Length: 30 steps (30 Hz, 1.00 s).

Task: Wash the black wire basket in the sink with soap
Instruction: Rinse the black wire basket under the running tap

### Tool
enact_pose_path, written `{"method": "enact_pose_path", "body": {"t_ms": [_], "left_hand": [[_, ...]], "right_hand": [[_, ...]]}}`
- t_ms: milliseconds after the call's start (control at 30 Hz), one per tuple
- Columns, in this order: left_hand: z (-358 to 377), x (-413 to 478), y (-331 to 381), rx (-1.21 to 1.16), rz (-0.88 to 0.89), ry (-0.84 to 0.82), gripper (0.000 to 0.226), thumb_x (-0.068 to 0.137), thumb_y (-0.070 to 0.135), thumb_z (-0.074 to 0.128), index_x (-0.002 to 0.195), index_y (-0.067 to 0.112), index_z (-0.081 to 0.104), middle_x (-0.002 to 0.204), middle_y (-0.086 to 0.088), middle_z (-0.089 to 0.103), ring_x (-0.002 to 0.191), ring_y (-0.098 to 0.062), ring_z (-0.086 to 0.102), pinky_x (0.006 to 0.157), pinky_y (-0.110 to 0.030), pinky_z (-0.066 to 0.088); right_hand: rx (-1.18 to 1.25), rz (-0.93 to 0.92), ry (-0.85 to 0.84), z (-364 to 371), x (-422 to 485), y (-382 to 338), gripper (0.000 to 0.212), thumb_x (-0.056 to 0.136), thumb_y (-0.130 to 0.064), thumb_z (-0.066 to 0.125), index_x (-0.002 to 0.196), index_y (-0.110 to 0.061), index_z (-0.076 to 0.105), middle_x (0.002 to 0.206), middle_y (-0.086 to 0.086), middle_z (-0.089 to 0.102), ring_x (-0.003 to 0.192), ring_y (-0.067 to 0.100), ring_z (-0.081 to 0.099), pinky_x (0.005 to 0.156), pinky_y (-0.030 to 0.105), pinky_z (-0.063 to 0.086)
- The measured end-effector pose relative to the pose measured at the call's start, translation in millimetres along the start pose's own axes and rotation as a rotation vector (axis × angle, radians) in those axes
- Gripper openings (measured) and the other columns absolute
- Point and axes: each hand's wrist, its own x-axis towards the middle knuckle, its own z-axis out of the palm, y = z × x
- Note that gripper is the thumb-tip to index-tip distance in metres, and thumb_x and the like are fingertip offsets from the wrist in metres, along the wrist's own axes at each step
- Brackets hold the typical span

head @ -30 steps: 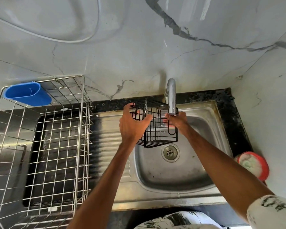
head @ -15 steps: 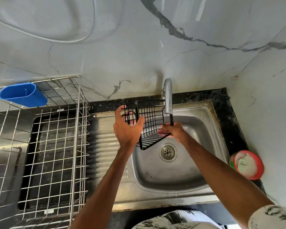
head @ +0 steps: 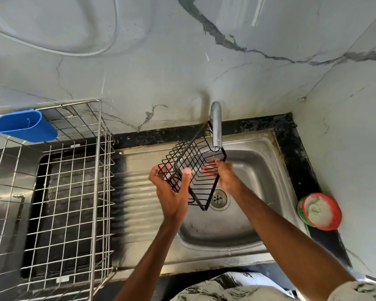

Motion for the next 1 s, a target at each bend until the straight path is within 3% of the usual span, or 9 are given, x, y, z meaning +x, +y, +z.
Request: {"method": "enact_pose_path", "body": {"t_ms": [100, 167, 300, 400, 500, 567, 700, 833, 1000], "left_hand": [[-18.9, -1.9, 0.0, -0.173, -0.072, -0.06, 0.07, 0.092, 0.057, 0.057, 0.138, 0.008, 0.04, 0.112, -0.004, 0.067, 0.101, -0.011, 0.068, 0.089, -0.035, 0.058], [-30.6, 9.9, 1.8, -0.213, -0.301, -0.142, 0.074, 0.088, 0.066, 0.052, 0.137, 0.01, 0.052, 0.124, -0.005, 0.067, 0.113, -0.022, 0.066, 0.099, -0.049, 0.055], [-28.3, 42.6, 18.1, 0.053, -0.421, -0.391, 0.099, 0.076, 0.086, 0.056, 0.148, 0.02, 0.052, 0.156, -0.011, 0.049, 0.133, -0.027, 0.052, 0.11, -0.049, 0.039], [-7.8, 64.3, 20.9, 0.221, -0.469, -0.458, 0.126, 0.056, 0.101, 0.062, 0.15, 0.018, 0.049, 0.156, -0.014, 0.048, 0.136, -0.035, 0.054, 0.115, -0.057, 0.039], [5.7, 91.1, -19.2, 0.3, -0.492, -0.391, 0.129, 0.039, 0.097, 0.074, 0.137, 0.015, 0.059, 0.135, -0.017, 0.066, 0.113, -0.036, 0.069, 0.095, -0.057, 0.058], [4.2, 83.3, 1.1, 0.34, -0.45, -0.358, 0.119, 0.044, 0.09, 0.078, 0.131, 0.012, 0.06, 0.125, -0.013, 0.07, 0.101, -0.032, 0.074, 0.085, -0.055, 0.063], [9.7, 56.0, 24.4, 0.471, -0.263, -0.271, 0.079, 0.081, 0.052, 0.079, 0.142, 0.009, 0.053, 0.119, 0.002, 0.068, 0.1, -0.021, 0.068, 0.09, -0.039, 0.057], [22.6, 43.4, 25.0, 0.454, -0.238, -0.109, 0.087, 0.075, 0.057, 0.078, 0.146, 0.017, 0.049, 0.132, -0.005, 0.066, 0.119, -0.028, 0.062, 0.103, -0.048, 0.051], [28.5, 42.4, 24.8, 0.472, -0.221, -0.009, 0.073, 0.077, 0.047, 0.083, 0.139, 0.021, 0.053, 0.113, 0.0, 0.068, 0.109, -0.028, 0.066, 0.1, -0.047, 0.053]], "right_hand": [[-0.175, -0.05, -0.016, -5.7, 2.9, -19.9, 0.04, 0.11, -0.019, 0.033, 0.115, 0.005, 0.065, 0.095, 0.024, 0.075, 0.086, 0.037, 0.075, 0.081, 0.046, 0.062], [-0.279, -0.076, -0.045, -8.8, 2.5, -30.4, 0.043, 0.111, -0.019, 0.031, 0.116, 0.005, 0.066, 0.093, 0.022, 0.076, 0.082, 0.034, 0.076, 0.07, 0.038, 0.062], [-0.467, -0.09, -0.085, -6.6, 3.0, -45.8, 0.038, 0.11, -0.016, 0.035, 0.112, 0.005, 0.067, 0.088, 0.02, 0.076, 0.072, 0.029, 0.076, 0.057, 0.028, 0.06], [-0.556, -0.114, -0.1, -1.1, 5.7, -50.2, 0.032, 0.108, -0.015, 0.041, 0.11, 0.005, 0.066, 0.086, 0.021, 0.075, 0.07, 0.029, 0.076, 0.061, 0.035, 0.062], [-0.57, -0.127, -0.091, 1.2, 9.0, -52.8, 0.026, 0.105, -0.015, 0.05, 0.108, 0.005, 0.066, 0.088, 0.022, 0.076, 0.072, 0.03, 0.077, 0.066, 0.04, 0.064], [-0.533, -0.139, -0.042, 1.6, 9.3, -59.1, 0.021, 0.099, -0.013, 0.062, 0.107, 0.006, 0.066, 0.09, 0.022, 0.075, 0.071, 0.029, 0.077, 0.06, 0.034, 0.063], [-0.455, -0.125, -0.014, 2.9, 11.6, -73.5, 0.017, 0.091, 0.0, 0.071, 0.102, 0.009, 0.062, 0.087, 0.024, 0.074, 0.071, 0.032, 0.077, 0.057, 0.035, 0.063], [-0.598, -0.18, 0.053, 9.5, 5.4, -55.6, 0.007, 0.092, -0.007, 0.07, 0.097, -0.006, 0.065, 0.096, 0.015, 0.075, 0.081, 0.023, 0.076, 0.074, 0.037, 0.064], [-0.423, -0.148, -0.111, -14.0, -35.3, -12.2, 0.015, 0.099, -0.01, 0.061, 0.112, -0.003, 0.067, 0.102, 0.011, 0.077, 0.088, 0.024, 0.077, 0.077, 0.034, 0.063]]}}
